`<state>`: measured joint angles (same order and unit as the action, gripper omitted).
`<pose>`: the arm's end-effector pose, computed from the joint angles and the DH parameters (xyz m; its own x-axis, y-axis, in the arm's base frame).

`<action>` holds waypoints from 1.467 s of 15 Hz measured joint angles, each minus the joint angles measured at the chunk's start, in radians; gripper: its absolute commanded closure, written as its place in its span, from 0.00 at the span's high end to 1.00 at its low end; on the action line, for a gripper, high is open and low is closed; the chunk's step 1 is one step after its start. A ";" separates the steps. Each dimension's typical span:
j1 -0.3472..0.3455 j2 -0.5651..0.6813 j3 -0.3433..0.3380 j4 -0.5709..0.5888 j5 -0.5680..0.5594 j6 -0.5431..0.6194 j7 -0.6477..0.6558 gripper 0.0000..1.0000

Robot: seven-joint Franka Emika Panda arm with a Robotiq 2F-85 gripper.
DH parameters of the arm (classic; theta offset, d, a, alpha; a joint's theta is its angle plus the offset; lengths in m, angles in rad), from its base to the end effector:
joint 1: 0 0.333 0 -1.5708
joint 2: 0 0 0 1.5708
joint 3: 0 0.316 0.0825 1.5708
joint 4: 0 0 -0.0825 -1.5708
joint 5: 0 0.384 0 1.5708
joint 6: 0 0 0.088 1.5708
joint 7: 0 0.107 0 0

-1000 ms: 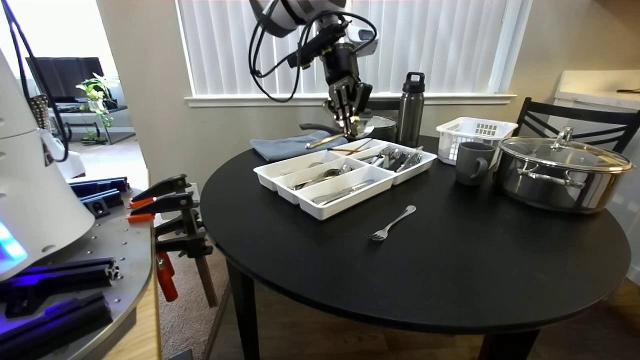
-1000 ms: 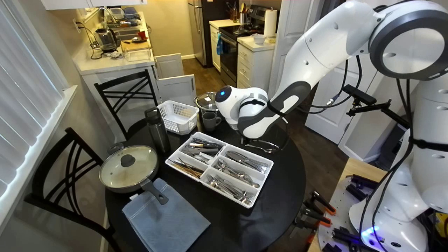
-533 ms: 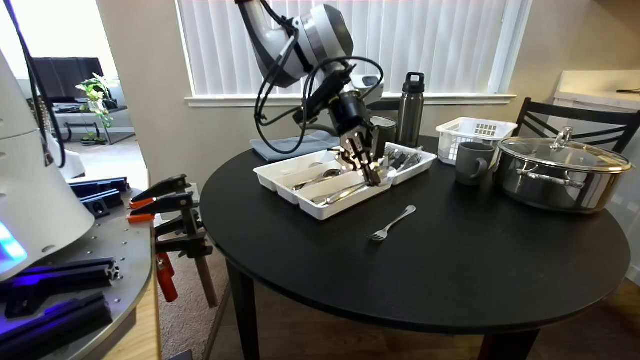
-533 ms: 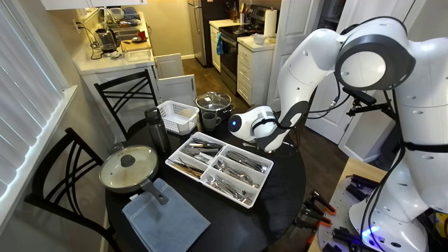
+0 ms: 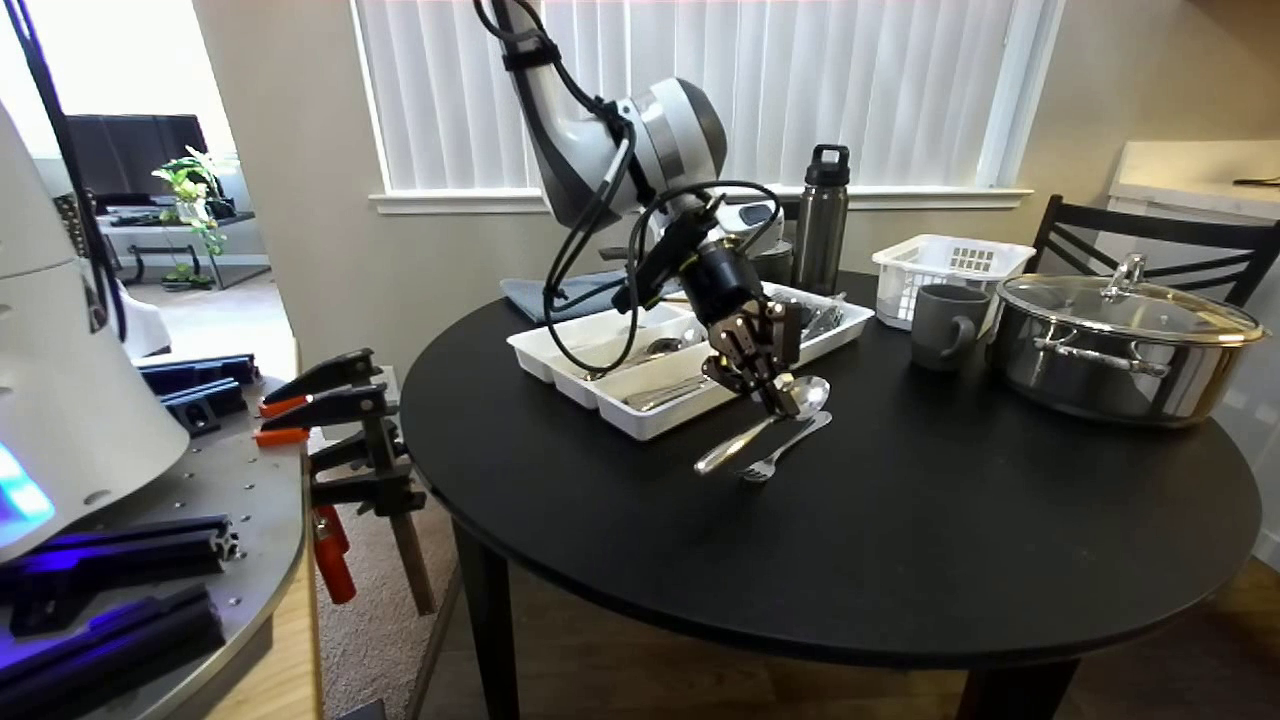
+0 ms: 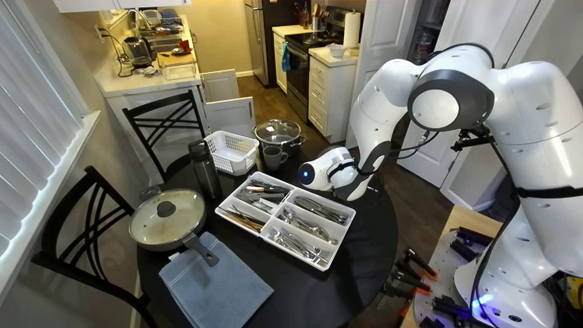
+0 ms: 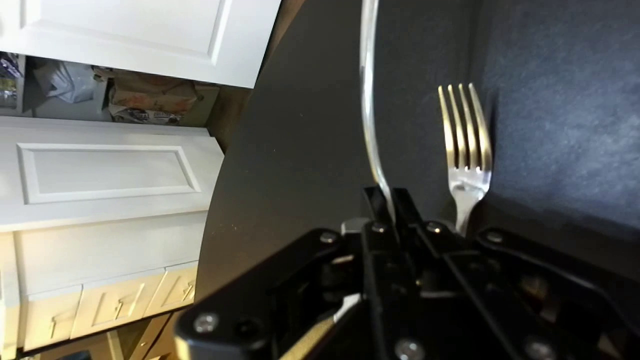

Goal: Remove one fork, spoon and knife from the rack

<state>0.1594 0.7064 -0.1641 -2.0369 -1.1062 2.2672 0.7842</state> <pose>0.5382 -0.0322 0.0754 0.9783 0.1044 -0.1788 0.2036 -0.6408 0.7402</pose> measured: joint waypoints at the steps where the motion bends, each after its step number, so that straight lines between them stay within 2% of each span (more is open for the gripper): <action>1: -0.008 0.012 0.002 0.022 0.000 0.000 0.000 0.02; 6: -0.033 0.071 0.005 0.116 -0.027 0.019 0.012 0.02; 13: -0.046 0.169 0.005 0.222 -0.089 0.073 0.096 0.02; 14: -0.047 0.178 0.005 0.234 -0.091 0.079 0.102 0.09; 15: -0.048 0.184 0.005 0.246 -0.091 0.085 0.105 0.33; 17: -0.049 0.188 0.006 0.259 -0.091 0.096 0.109 0.37; 22: -0.049 0.182 0.008 0.280 -0.091 0.098 0.115 0.67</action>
<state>0.1102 0.8889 -0.1563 -1.7565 -1.1976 2.3650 0.8995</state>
